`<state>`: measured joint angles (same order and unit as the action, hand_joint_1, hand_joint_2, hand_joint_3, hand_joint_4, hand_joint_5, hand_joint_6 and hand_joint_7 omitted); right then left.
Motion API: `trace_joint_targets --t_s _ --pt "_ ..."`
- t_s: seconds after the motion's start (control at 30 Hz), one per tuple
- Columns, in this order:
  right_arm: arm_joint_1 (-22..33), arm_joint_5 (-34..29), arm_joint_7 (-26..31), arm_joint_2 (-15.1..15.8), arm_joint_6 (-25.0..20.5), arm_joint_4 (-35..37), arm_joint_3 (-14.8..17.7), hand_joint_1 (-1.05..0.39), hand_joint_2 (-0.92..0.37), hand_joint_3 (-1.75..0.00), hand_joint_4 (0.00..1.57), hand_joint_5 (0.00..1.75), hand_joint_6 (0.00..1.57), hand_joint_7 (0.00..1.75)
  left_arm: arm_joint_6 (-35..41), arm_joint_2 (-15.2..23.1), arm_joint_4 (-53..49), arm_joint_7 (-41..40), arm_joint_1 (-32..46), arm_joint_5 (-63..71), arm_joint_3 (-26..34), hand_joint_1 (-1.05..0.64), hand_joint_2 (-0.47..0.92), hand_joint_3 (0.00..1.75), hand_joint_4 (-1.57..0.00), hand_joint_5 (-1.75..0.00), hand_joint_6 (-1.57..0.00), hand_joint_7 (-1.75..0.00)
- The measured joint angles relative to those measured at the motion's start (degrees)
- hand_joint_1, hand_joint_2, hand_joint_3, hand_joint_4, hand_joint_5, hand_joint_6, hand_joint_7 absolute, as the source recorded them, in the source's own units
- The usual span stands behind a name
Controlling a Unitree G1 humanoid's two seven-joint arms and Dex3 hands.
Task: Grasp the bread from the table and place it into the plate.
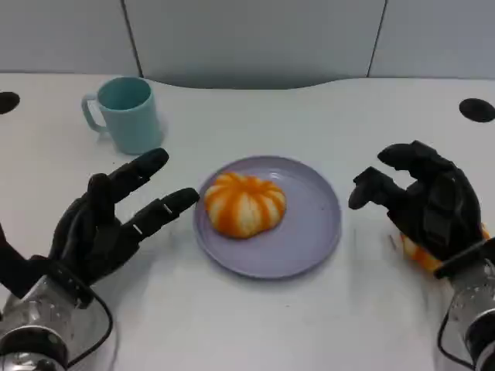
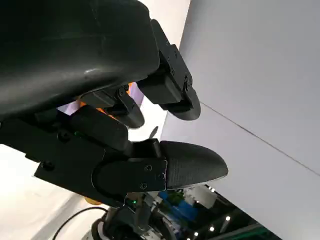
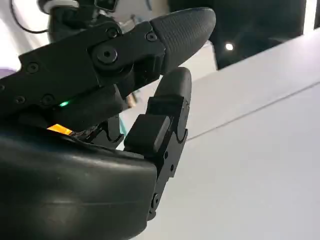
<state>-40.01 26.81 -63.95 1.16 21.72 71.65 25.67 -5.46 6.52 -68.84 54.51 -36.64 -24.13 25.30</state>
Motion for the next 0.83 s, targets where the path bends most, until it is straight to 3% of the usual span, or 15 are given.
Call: trace_joint_targets --t_s 0.2,0.3,0.37,0.5,0.83 --pt "0.05 -1.13 0.0 1.25 -0.06 0.52 0.34 -0.45 -0.91 -0.01 0.84 1.11 1.12 0.15 0.86 -1.17 0.31 0.45 2.19 -0.54 0.63 -1.01 0.92 0.52 -0.7 -1.03 -0.97 -0.16" --pt "0.74 -0.68 -2.63 1.14 -0.86 0.55 1.24 -0.45 -0.9 0.0 0.88 1.07 1.14 0.09 0.32 -1.22 1.0 1.91 3.36 -0.45 0.41 -1.02 0.92 0.55 -0.71 -1.04 -0.98 -0.17" --pt "1.51 0.18 -3.92 0.83 -1.24 0.61 2.45 -0.49 -0.89 0.0 0.84 1.21 1.17 0.05 -1.44 -1.39 1.86 2.01 4.47 -0.27 -0.13 -1.02 0.92 0.56 -0.72 -1.05 -0.99 -0.18" --pt "3.75 0.94 -6.07 0.43 -1.47 0.22 2.69 -0.47 -0.9 0.0 0.8 1.31 1.2 0.04 -3.51 -1.98 3.74 2.82 7.01 0.03 -1.58 -1.02 0.92 0.56 -0.68 -1.09 -0.98 -0.16" --pt "10.02 1.87 -8.19 0.3 -0.24 -5.53 2.53 -0.49 -0.91 -0.01 0.8 1.23 1.24 0.05 -2.71 -4.53 12.24 6.85 14.79 -0.62 -4.42 -1.01 0.92 0.52 -0.63 -1.15 -0.99 -0.18"
